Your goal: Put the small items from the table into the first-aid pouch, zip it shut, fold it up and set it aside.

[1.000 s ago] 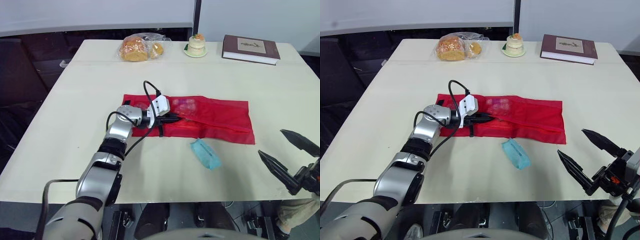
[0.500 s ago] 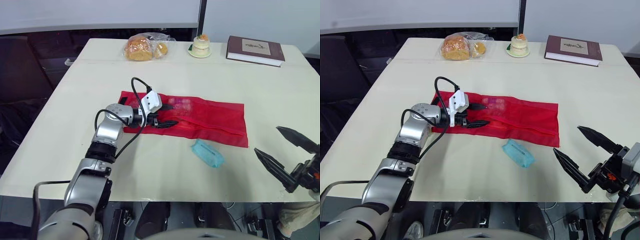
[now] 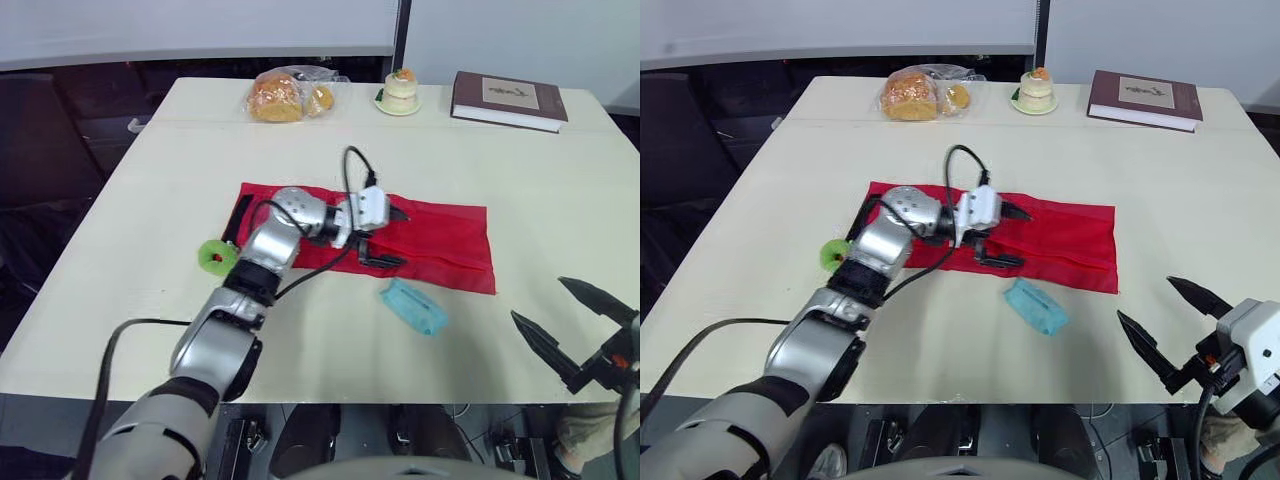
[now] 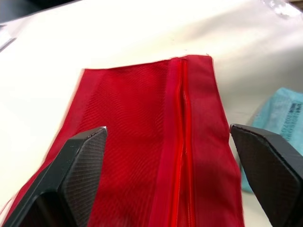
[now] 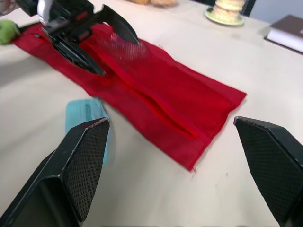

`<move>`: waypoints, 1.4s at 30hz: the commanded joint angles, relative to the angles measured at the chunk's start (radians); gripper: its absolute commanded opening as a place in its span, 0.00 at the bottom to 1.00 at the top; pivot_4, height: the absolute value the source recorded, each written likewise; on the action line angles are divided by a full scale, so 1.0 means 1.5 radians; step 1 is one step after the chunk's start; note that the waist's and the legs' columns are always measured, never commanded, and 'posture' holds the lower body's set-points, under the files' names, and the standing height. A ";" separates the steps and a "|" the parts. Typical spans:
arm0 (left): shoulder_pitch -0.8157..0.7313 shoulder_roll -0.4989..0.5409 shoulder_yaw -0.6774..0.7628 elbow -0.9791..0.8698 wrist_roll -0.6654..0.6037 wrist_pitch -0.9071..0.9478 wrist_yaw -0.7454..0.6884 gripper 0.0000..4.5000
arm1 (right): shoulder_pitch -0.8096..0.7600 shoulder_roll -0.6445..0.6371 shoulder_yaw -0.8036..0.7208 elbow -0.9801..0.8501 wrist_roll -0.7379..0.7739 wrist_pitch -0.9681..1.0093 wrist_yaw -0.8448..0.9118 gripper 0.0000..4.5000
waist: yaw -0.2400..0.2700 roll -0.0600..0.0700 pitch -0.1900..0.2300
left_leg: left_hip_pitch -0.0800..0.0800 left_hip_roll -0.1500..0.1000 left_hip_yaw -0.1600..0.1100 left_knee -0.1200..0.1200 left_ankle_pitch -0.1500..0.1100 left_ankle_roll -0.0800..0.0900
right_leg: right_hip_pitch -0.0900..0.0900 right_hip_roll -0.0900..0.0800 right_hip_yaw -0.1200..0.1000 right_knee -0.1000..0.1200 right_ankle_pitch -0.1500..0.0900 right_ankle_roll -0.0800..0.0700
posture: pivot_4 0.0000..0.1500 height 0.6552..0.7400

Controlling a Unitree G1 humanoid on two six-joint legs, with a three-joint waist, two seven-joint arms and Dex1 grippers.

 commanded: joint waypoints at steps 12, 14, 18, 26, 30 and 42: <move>-0.154 -0.129 -0.021 0.306 0.117 -0.159 0.145 0.98 | 0.067 0.015 -0.022 -0.077 0.016 -0.035 -0.024 1.00 | -0.001 0.000 0.000 | 0.000 0.000 0.001 0.000 0.000 0.000 | 0.000 0.000 0.000 -0.001 0.000 0.000 | 1.00 0.87; -0.162 -0.136 -0.011 0.322 0.115 -0.152 0.154 0.98 | 0.075 0.015 -0.020 -0.077 0.017 -0.053 -0.019 1.00 | -0.001 -0.001 0.000 | -0.001 0.000 0.000 0.000 0.000 0.000 | 0.000 0.000 0.000 -0.001 -0.001 0.002 | 1.00 0.87; -0.169 -0.141 -0.008 0.341 0.123 -0.158 0.162 0.80 | 0.088 0.018 -0.021 -0.077 0.020 -0.071 -0.016 1.00 | -0.001 0.000 0.000 | 0.000 0.000 0.000 0.000 0.000 0.000 | 0.000 0.000 0.000 -0.001 -0.001 0.002 | 1.00 0.87; -0.168 -0.143 -0.002 0.357 0.138 -0.165 0.166 0.01 | 0.111 0.028 -0.054 -0.063 0.034 -0.098 0.038 1.00 | -0.001 -0.001 0.000 | -0.001 0.000 0.000 0.000 0.000 0.000 | 0.000 0.000 0.000 -0.001 -0.001 0.002 | 1.00 0.87; -0.169 -0.134 0.006 0.364 0.141 -0.160 0.177 0.01 | 0.127 0.026 -0.121 -0.008 0.063 -0.138 0.121 1.00 | -0.001 -0.001 0.000 | -0.001 0.000 0.000 0.000 0.000 0.000 | 0.000 0.000 0.000 -0.001 -0.001 0.002 | 1.00 0.87; -0.172 -0.099 0.033 0.379 0.143 -0.148 0.205 0.01 | 0.152 -0.036 -0.251 0.052 0.206 -0.112 0.259 1.00 | -0.001 -0.001 0.000 | 0.000 0.001 0.001 0.000 0.000 0.000 | 0.000 0.000 0.000 -0.001 -0.001 0.001 | 1.00 0.87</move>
